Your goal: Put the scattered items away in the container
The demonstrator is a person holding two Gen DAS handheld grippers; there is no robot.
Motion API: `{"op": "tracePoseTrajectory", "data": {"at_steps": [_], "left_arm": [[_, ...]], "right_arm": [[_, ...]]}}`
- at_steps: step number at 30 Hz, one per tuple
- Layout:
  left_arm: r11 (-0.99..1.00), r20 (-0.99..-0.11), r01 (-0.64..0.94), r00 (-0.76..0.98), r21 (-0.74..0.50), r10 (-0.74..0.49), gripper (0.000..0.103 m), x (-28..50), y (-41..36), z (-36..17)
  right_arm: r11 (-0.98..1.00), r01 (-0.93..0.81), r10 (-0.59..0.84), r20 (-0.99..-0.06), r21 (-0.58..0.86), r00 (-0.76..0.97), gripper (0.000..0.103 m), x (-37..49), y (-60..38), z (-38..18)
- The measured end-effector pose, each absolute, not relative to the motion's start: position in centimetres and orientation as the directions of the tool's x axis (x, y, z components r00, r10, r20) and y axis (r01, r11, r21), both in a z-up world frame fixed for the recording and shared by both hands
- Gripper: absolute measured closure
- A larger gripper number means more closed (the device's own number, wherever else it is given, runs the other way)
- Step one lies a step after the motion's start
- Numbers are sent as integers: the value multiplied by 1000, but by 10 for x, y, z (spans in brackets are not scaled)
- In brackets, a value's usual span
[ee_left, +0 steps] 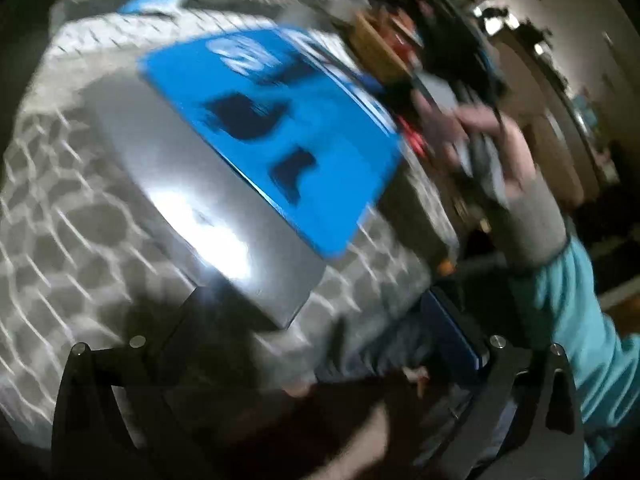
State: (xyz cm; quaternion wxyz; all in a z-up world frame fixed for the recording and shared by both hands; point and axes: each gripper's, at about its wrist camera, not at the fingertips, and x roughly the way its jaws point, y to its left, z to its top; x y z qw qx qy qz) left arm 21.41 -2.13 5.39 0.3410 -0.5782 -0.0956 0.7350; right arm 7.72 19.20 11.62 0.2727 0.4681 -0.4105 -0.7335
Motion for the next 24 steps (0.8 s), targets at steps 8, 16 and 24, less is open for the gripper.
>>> {"op": "tracePoseTrajectory", "data": {"at_steps": [8,16,24], "left_arm": [[-837,-766,-410,-382,-362,518,0,196,-55,119],[-820,-785,-353,-280,-451,553,0,208,-54,77],[-828,-845,-535,-355,-167,400,0,230,7,58]], "right_arm": [[-619,58,-707,-523,783,-476,0,133,215,156],[-643,31,-699,-571,765,-430,0,155,234,141],[-763,268,-646,-693,588,-320,0,158,202,152]]}}
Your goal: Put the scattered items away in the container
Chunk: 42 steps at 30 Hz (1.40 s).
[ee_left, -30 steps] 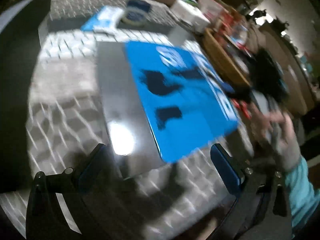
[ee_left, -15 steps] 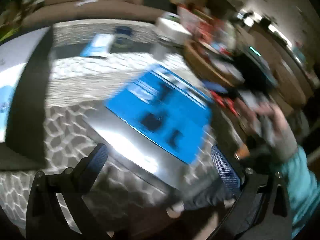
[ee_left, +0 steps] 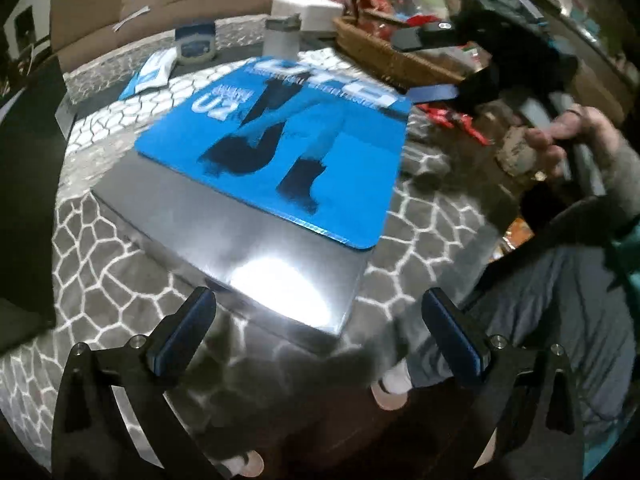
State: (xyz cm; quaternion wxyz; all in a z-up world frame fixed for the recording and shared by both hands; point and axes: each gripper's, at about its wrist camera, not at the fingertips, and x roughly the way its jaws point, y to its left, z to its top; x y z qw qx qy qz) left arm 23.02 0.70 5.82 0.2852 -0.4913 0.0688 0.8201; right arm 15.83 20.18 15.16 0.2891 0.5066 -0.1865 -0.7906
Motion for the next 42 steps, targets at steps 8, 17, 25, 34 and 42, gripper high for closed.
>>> {"op": "tracePoseTrajectory", "data": {"at_steps": [8,17,25,34,42], "left_arm": [[-837,-793,-379,-318,-396,519,0,203,-41,29],[-619,-569,-144,-277,-772,774,0,180,-99,17],[-554,-489,-114,-347,-825,800,0,171,-114,28],[-358,-262,-148,-442,-922,858,0,162,-134,56],[-282,-194,-181,-392,-942,899,0,148,-101,57]], "right_arm": [[-786,310,-612,-742,535,-273,0,168,175,126],[-785,170,-620,-753,596,-221,0,166,177,87],[-697,121,-713,-665,706,-224,0,168,194,78],[-709,115,-700,-673,696,-241,0,168,200,93],[-916,284,-395,-765,284,-509,0,203,182,160]]}}
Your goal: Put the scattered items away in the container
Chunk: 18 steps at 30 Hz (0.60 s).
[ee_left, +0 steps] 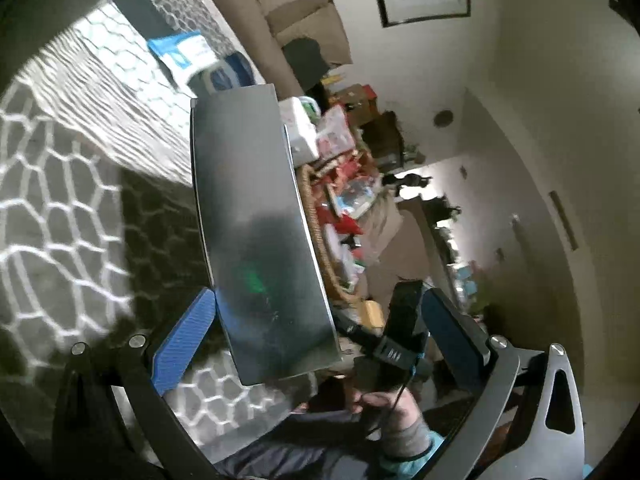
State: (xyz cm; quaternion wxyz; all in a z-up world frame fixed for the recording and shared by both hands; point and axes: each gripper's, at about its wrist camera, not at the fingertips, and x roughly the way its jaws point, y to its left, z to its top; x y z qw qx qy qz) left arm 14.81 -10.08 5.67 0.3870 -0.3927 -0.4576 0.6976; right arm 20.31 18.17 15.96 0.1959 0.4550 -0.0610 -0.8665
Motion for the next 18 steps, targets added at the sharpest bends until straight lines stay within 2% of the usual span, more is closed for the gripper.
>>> {"op": "tracePoseTrajectory", "data": {"at_steps": [3,5,9,11,14,18], "left_arm": [[-294,-208,-184,-378,-938,902,0,141,-88,58],[-292,-213,-168,-375,-941,902,0,136,-82,54],[-254,-187,-140,-372,-957,909,0,126,-79,46],[-279,-208,-139,-383,-950,900,0,123,-77,45],[-256,-195,-130,-360,-958,912,0,121,-73,40],[-356,-303,-115,-331,-927,894,0,121,-64,31]], "right_arm": [[-889,440,-391,-715,129,-579,0,225,153,181],[-847,526,-419,-701,74,-577,0,234,135,187],[-765,643,-426,-721,-35,-546,0,250,103,180],[-745,656,-377,-735,-119,-563,0,256,91,171],[-751,647,-349,-753,-131,-557,0,252,88,163],[-759,651,-423,-763,4,-489,0,245,99,163]]}}
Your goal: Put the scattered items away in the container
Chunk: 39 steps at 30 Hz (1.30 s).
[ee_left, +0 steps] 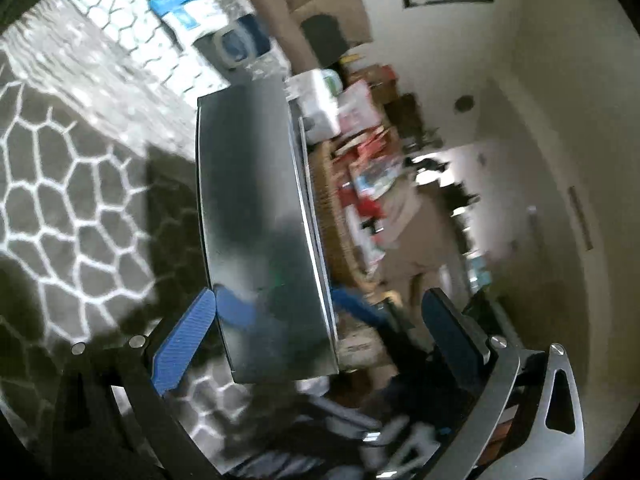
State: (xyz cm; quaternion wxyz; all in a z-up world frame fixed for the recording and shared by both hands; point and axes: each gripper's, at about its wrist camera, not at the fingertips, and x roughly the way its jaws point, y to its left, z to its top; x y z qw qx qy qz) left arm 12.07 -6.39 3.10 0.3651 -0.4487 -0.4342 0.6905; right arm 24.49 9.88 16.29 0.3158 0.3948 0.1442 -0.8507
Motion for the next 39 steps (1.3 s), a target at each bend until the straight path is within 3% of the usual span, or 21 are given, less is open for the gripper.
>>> {"op": "tracePoseTrajectory", "data": {"at_steps": [8,12,24,27,29,34,39], "left_arm": [[-492,-468,-35,-257,-870,845,1,121,-50,-3],[-530,-490,-94,-272,-843,828,1,130,-43,6],[-589,-547,-110,-268,-800,793,5,133,-26,9],[-606,-562,-104,-275,-789,780,15,133,-30,6],[-619,-577,-92,-276,-780,769,30,132,-37,1],[-614,-573,-95,-269,-784,774,31,133,-44,-2],[-613,-574,-93,-267,-784,774,31,134,-45,-3]], "right_arm": [[-734,679,-383,-810,-25,-445,0,243,73,143],[-725,675,-304,-817,-137,-491,0,255,58,134],[-719,677,-294,-814,-157,-501,0,257,60,131],[-721,675,-290,-815,-159,-502,0,254,59,130],[-722,676,-296,-815,-151,-498,0,253,59,132],[-814,581,-391,-750,11,-533,0,233,111,176],[-898,275,-441,-705,344,-556,0,185,214,185]]}}
